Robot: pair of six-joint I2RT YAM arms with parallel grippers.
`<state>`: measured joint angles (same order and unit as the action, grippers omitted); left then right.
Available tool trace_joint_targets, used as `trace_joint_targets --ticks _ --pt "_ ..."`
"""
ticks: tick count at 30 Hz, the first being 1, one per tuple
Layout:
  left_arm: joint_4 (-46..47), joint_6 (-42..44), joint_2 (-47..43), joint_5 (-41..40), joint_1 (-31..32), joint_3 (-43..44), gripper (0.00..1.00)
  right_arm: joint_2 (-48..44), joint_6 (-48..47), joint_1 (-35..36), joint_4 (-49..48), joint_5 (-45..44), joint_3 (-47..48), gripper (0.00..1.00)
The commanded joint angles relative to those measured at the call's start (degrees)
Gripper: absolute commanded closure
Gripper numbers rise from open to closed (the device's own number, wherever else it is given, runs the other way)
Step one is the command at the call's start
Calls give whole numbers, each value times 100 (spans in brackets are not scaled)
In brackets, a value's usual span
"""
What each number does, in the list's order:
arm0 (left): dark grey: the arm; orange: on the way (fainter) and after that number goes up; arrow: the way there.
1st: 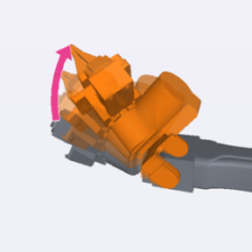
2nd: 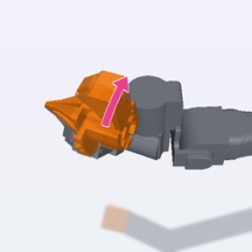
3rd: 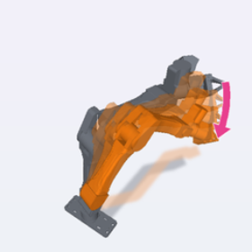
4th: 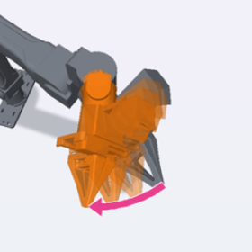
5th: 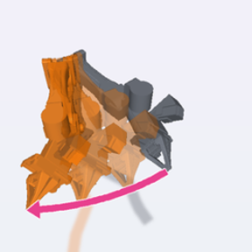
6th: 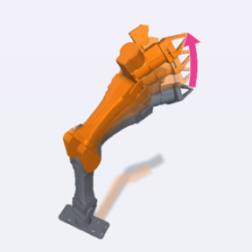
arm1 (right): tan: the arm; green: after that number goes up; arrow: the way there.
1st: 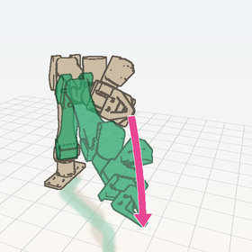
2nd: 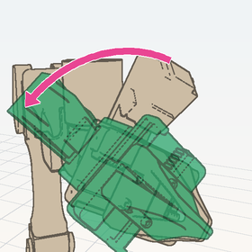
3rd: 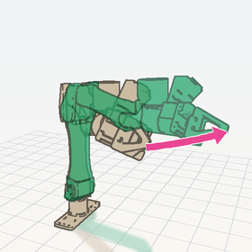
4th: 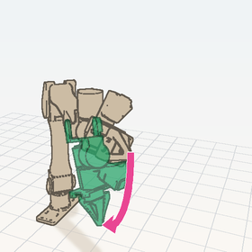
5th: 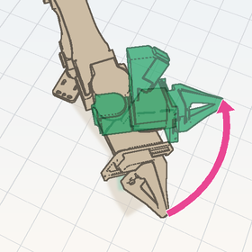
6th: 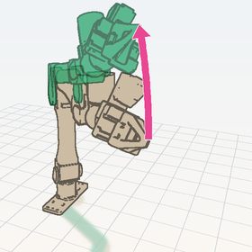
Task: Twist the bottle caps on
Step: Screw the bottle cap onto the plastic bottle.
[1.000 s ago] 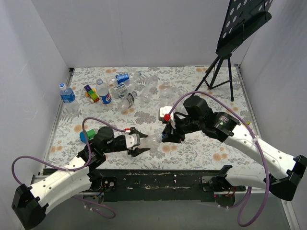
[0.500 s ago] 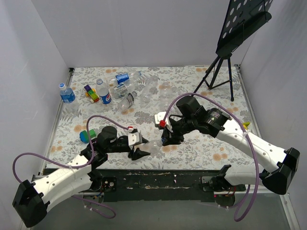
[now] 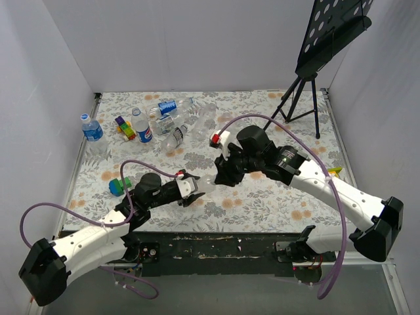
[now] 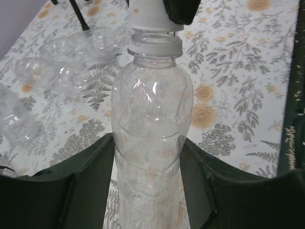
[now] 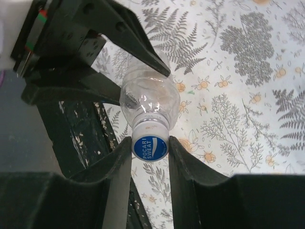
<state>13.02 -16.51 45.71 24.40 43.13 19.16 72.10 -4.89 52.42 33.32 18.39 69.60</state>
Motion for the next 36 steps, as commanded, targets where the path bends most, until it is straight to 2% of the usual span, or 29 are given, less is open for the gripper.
trace_joint_targets --ticks 1,6,12,13,15,18,21,27,30,34,36 --pt "2020 403 34 -769 -7 255 50 410 2181 145 209 -747 44 81" --pt "2188 377 34 -955 2 115 52 516 3387 180 228 -1320 -52 78" --pt "2056 412 69 -981 2 44 52 507 3784 189 8 -1487 -9 67" --pt "2021 395 69 -990 2 44 52 490 3776 189 8 -1505 27 64" --pt "1890 342 43 -973 2 62 52 402 3671 189 -88 -1462 97 52" --pt "1565 62 25 -902 2 141 52 113 3294 180 -325 -1400 176 43" --pt "1274 -255 113 -902 2 255 52 -248 2662 181 -536 -1356 229 28" --pt "940 -993 526 -736 -33 597 52 -801 1571 180 -301 -1435 501 8" --pt "887 -1344 702 -438 -86 712 53 -1083 1053 172 -238 -1208 502 7" --pt "1123 -1705 729 203 -182 686 53 -1277 -142 49 -81 -584 563 11" --pt "1316 -1899 720 625 -261 642 53 -1294 -669 -231 -19 38 546 12"
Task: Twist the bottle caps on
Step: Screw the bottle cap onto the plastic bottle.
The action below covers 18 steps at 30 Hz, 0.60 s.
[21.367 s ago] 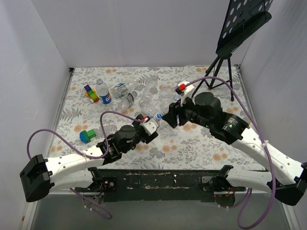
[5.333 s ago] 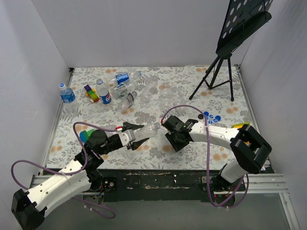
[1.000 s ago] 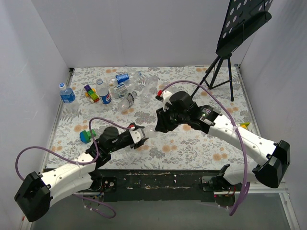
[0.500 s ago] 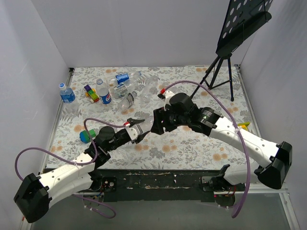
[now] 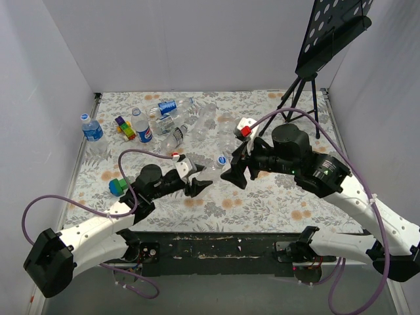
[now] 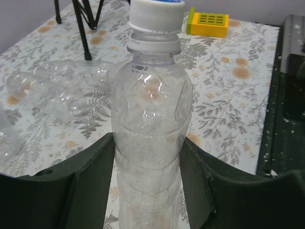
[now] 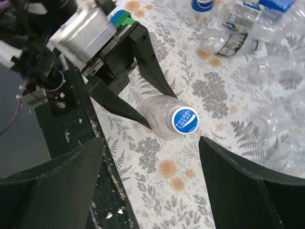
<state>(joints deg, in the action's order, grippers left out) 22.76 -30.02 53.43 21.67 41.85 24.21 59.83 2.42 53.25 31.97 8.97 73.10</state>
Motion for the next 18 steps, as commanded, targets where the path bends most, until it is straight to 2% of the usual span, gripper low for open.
trace_joint_targets --ticks 1,3,6,18 --pt "465 -679 -61 1092 -159 120 53 -77 -1637 -481 99 1601 144 13" --pt "649 -873 -34 1505 -229 102 53 -86 -2006 -728 12 2369 38 15" --pt "913 -1120 -34 1822 -282 67 52 -86 -2341 -1000 -234 2951 -138 18" --pt "589 -698 -87 1656 -282 111 52 107 -2096 -1203 -375 3181 -76 28"
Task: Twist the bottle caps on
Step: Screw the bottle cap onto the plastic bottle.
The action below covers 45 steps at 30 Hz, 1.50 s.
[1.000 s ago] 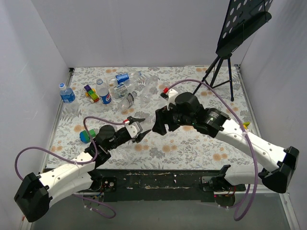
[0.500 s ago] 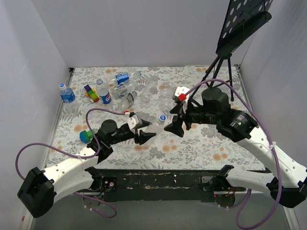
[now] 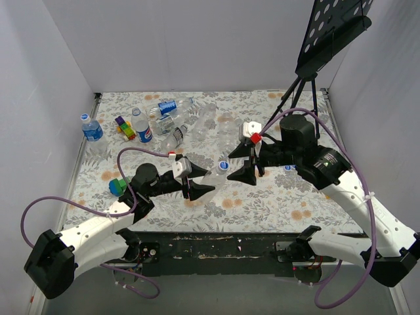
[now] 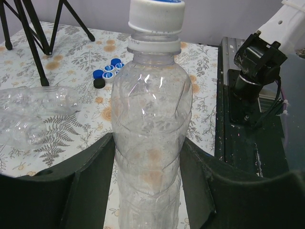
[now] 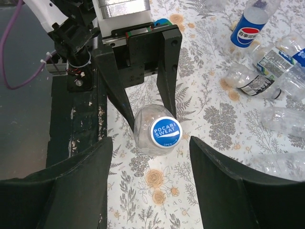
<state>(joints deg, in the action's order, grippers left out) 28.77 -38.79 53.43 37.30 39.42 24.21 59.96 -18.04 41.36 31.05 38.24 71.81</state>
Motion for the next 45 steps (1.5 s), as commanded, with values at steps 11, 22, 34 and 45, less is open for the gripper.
trace_joint_targets --ticks 11,22,34,45 --pt "-109 319 -113 164 -39 119 51 322 55 -14 -486 333 26 33" --pt "-109 293 -122 137 -39 111 51 420 -6 -14 -459 281 -141 38" --pt "-83 266 -105 199 -39 128 52 463 -24 -14 -512 281 -211 56" --pt "-74 310 -140 -3 -31 102 52 358 529 -14 -828 158 -255 81"
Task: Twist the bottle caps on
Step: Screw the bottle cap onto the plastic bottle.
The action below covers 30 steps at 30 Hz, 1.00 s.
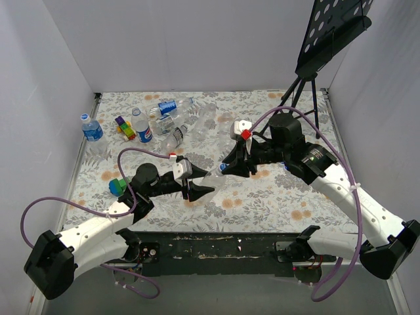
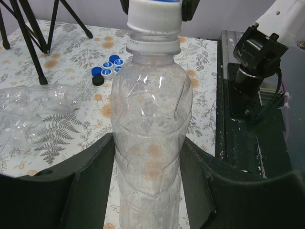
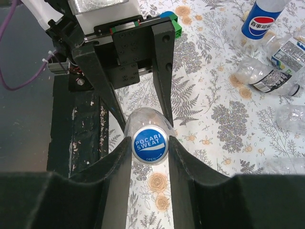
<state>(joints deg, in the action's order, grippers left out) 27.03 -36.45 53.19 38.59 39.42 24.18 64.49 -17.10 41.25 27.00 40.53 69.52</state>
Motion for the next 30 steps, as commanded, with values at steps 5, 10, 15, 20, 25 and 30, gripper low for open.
trace_joint_targets --ticks 5,10,15,20,25,30 --pt "-13 164 -81 -606 -39 113 52 -270 1261 -3 -942 -493 -236 91" --pt "-22 235 -133 -905 -31 78 52 -375 1499 5 -1136 -502 -395 97" --pt "13 304 -230 -1204 -31 34 53 -384 1666 5 -1127 -827 -474 99" --pt "-31 393 -256 -1433 -40 25 54 -437 2070 93 -1180 -1240 -579 99" --pt "66 323 -256 -1477 -31 -10 54 -665 2597 93 -1794 -1618 -869 99" --pt "180 226 -239 -1486 -40 -45 54 -657 2791 93 -1954 -1689 -931 99"
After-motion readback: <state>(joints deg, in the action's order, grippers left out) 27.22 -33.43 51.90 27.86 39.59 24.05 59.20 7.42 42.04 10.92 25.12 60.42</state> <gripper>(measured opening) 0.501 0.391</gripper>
